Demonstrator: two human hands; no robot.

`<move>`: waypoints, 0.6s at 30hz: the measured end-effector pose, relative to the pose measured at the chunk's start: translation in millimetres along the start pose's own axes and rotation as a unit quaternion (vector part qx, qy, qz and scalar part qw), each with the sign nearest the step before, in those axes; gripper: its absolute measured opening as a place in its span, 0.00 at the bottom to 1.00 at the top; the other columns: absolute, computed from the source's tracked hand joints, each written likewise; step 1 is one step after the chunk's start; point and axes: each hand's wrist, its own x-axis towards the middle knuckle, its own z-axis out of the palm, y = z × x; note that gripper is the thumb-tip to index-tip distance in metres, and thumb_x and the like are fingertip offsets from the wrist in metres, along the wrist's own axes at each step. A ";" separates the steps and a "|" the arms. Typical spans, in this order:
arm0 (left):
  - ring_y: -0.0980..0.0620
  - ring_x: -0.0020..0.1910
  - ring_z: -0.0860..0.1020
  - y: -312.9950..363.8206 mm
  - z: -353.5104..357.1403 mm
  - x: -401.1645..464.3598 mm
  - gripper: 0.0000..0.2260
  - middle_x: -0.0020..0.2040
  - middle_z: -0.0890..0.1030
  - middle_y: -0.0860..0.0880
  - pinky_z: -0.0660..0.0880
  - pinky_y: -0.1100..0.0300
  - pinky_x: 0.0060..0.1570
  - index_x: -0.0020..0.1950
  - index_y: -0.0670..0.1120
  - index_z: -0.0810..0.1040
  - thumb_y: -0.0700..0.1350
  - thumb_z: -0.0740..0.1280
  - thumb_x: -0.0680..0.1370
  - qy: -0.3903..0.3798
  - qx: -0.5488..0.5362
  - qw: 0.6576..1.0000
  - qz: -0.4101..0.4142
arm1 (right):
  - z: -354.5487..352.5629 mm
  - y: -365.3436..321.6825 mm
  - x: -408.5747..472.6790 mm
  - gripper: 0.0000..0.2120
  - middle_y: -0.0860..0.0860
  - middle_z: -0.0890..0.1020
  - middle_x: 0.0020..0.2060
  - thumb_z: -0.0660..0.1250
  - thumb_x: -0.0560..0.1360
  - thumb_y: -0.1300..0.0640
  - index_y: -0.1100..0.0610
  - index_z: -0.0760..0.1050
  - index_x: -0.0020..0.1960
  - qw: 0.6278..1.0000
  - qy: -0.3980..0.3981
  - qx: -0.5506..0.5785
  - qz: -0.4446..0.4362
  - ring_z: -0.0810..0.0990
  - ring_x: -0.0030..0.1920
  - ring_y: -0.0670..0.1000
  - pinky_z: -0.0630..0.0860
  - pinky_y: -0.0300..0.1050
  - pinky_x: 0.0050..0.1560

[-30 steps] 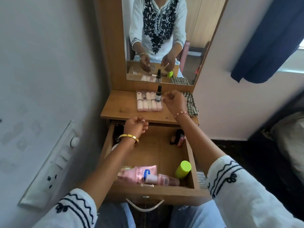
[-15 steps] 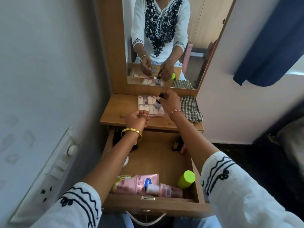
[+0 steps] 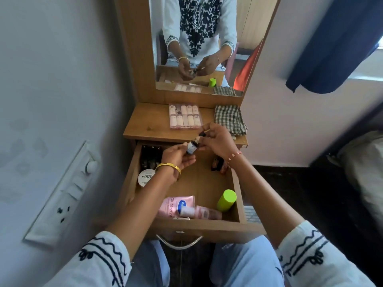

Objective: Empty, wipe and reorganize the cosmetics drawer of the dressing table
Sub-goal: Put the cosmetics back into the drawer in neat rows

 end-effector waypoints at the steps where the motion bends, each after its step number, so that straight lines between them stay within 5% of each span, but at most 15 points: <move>1: 0.56 0.23 0.79 -6.2 -2.5 -3.3 0.05 0.38 0.77 0.43 0.78 0.62 0.27 0.45 0.43 0.74 0.39 0.60 0.79 -0.004 0.007 1.000 -0.006 | -2.9 0.2 -5.3 0.09 0.60 0.81 0.44 0.69 0.71 0.68 0.56 0.73 0.43 1.000 -0.008 -0.024 0.001 0.83 0.42 0.55 0.81 0.40 0.39; 7: 0.59 0.20 0.77 -42.1 -29.9 -18.5 0.11 0.37 0.76 0.46 0.73 0.66 0.22 0.42 0.46 0.74 0.37 0.57 0.79 -0.008 0.056 0.995 -0.079 | -12.8 24.4 -25.1 0.05 0.49 0.77 0.34 0.68 0.70 0.68 0.58 0.77 0.40 0.963 -0.045 -0.261 0.059 0.75 0.32 0.47 0.73 0.30 0.27; 11: 0.54 0.28 0.78 -57.2 -33.1 -27.7 0.12 0.38 0.77 0.47 0.75 0.65 0.26 0.41 0.47 0.75 0.37 0.57 0.79 0.015 0.095 0.993 -0.062 | -9.2 46.8 -36.4 0.07 0.56 0.82 0.48 0.68 0.70 0.67 0.63 0.81 0.48 0.919 -0.075 -0.376 0.088 0.80 0.48 0.54 0.75 0.40 0.49; 18: 0.53 0.34 0.75 -59.7 -34.1 -27.2 0.11 0.37 0.77 0.48 0.74 0.63 0.34 0.40 0.47 0.75 0.38 0.58 0.79 0.031 0.158 0.987 -0.017 | 1.5 61.8 -44.3 0.12 0.61 0.79 0.55 0.62 0.74 0.65 0.64 0.76 0.56 0.891 -0.090 -0.430 0.113 0.77 0.56 0.60 0.74 0.48 0.55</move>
